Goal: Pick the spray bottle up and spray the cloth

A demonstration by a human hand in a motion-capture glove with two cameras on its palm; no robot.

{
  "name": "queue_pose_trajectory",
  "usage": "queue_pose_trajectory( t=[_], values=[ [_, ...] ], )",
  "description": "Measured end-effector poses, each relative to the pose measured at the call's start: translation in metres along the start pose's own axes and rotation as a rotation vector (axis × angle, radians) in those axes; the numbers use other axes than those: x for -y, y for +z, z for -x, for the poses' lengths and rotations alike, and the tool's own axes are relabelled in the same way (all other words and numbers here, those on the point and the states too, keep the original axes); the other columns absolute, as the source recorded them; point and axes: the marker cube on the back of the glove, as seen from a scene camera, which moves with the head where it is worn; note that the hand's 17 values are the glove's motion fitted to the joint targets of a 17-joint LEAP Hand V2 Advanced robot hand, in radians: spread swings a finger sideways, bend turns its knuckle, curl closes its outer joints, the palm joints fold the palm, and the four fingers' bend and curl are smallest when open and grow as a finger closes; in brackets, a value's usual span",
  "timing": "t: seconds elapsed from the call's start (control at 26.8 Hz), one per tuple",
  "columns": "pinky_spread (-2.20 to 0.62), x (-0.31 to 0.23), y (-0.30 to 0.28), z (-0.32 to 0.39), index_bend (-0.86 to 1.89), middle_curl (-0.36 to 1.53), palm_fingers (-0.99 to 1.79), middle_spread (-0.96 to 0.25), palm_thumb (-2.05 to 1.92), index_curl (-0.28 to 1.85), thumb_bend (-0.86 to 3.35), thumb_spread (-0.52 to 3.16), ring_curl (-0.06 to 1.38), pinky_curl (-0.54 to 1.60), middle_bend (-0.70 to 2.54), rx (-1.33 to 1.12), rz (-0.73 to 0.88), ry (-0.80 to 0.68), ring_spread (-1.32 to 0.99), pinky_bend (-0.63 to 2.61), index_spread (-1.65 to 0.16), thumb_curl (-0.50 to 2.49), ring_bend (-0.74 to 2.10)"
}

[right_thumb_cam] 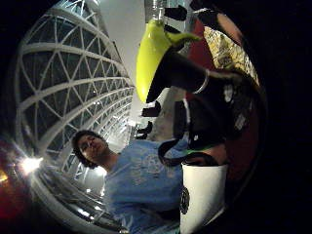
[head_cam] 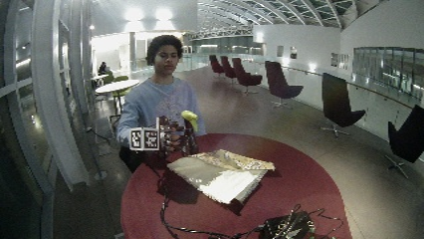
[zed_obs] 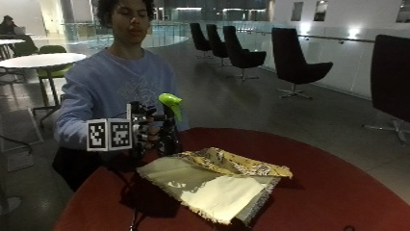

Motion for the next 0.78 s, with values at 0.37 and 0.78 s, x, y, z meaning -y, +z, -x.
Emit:
queue_pose_trajectory(
  t=[0.37,0.78],
  values=[
    [0.20,0.012,0.051,0.001,0.10,0.35,0.47,-0.03,0.63,0.22,0.04,1.15,0.28,0.34,0.26,0.086,-0.119,0.061,0.01,0.39,-0.39,0.33,0.31],
    [0.20,0.021,0.073,-0.001,0.09,0.40,0.61,-0.03,0.72,0.19,0.02,1.12,0.31,0.31,0.41,0.004,-0.288,0.073,0.01,0.30,-0.36,0.35,0.42]
  ],
)
